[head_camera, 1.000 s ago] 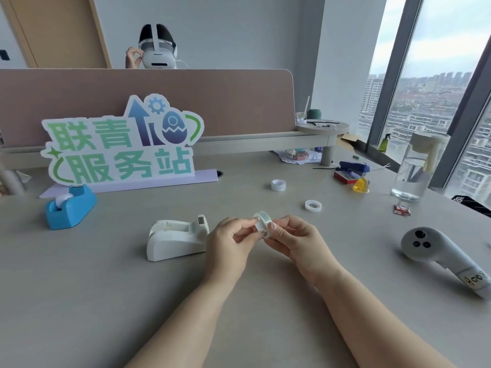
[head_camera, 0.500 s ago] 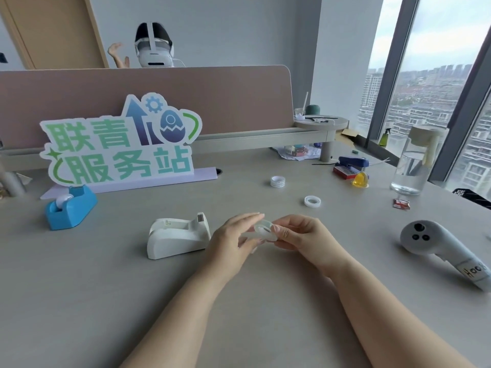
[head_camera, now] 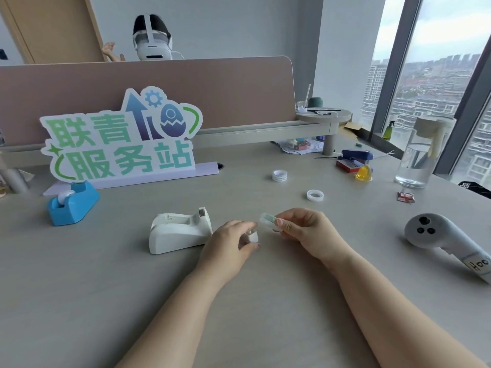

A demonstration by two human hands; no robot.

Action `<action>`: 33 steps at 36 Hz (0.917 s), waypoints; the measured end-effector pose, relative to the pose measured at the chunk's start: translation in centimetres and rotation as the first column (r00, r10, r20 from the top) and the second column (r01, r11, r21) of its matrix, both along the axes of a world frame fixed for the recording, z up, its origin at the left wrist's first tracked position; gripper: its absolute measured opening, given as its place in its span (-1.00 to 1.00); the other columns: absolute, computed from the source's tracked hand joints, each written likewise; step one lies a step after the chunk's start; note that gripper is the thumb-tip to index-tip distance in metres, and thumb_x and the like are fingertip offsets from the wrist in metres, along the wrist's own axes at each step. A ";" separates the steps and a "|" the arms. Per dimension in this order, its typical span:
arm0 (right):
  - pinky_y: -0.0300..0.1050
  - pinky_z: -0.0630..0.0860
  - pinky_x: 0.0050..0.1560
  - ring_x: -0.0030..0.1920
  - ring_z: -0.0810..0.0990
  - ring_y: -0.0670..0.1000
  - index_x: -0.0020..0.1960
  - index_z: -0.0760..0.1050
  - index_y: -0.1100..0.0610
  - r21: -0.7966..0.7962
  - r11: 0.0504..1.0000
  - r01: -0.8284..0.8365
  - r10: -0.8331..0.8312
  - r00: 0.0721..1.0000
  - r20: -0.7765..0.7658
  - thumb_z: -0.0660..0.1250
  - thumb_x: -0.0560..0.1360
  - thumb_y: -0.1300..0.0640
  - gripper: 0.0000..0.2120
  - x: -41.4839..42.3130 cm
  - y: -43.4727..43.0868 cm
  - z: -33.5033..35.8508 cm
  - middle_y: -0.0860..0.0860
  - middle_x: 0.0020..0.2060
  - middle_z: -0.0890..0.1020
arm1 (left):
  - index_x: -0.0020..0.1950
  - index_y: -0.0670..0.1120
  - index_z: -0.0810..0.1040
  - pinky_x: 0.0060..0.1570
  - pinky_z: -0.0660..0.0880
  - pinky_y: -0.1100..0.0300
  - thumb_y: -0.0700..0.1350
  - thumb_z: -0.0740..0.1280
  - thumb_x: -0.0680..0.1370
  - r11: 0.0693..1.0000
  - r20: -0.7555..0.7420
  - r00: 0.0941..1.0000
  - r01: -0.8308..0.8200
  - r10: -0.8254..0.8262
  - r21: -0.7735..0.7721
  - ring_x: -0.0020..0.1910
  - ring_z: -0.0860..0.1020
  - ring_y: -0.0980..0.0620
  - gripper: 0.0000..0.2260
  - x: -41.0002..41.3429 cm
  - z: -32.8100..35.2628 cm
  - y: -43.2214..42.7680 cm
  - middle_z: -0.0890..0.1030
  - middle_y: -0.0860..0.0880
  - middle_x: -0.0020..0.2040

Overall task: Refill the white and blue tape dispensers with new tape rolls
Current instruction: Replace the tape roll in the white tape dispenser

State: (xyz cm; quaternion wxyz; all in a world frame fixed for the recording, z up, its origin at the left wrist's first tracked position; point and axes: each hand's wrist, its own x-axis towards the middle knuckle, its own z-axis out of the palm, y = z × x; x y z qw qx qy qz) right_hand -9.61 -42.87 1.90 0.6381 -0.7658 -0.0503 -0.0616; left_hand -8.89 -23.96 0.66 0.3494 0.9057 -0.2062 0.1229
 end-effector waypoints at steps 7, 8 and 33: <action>-0.26 0.50 -0.15 -0.26 0.53 -0.04 -0.15 0.63 0.16 0.079 0.997 0.010 -0.011 1.000 0.013 0.41 0.45 0.15 -0.92 0.1 0.2 0.2 0.04 -0.27 0.65 | 0.16 -0.03 0.55 0.09 0.49 0.16 -0.19 0.42 0.44 0.986 -0.009 0.998 -0.058 0.058 -0.158 -0.01 0.59 0.04 -0.69 0.2 0.3 -0.5 0.59 -0.02 0.08; -0.27 0.52 -0.12 -0.24 0.55 -0.05 -0.15 0.63 0.15 0.096 0.995 0.006 -0.007 1.000 0.013 0.41 0.45 0.15 -0.93 0.1 0.3 0.2 0.05 -0.26 0.65 | 0.12 -0.04 0.55 0.07 0.52 0.16 -0.21 0.42 0.43 0.978 -0.025 0.999 -0.050 0.046 -0.204 -0.04 0.61 0.07 -0.72 0.1 0.3 -0.7 0.60 -0.02 0.06; -0.22 0.57 0.07 -0.02 0.66 -0.09 0.05 0.62 0.10 0.298 0.950 -0.088 0.084 0.996 0.025 0.32 0.52 0.16 -0.85 -0.9 2.2 0.8 0.01 -0.08 0.71 | 0.09 -0.08 0.60 -0.11 0.48 0.47 -0.23 0.45 0.42 0.918 0.173 0.979 -0.026 0.103 -0.395 -0.04 0.53 0.14 -0.75 0.0 0.4 -1.7 0.44 0.10 -0.03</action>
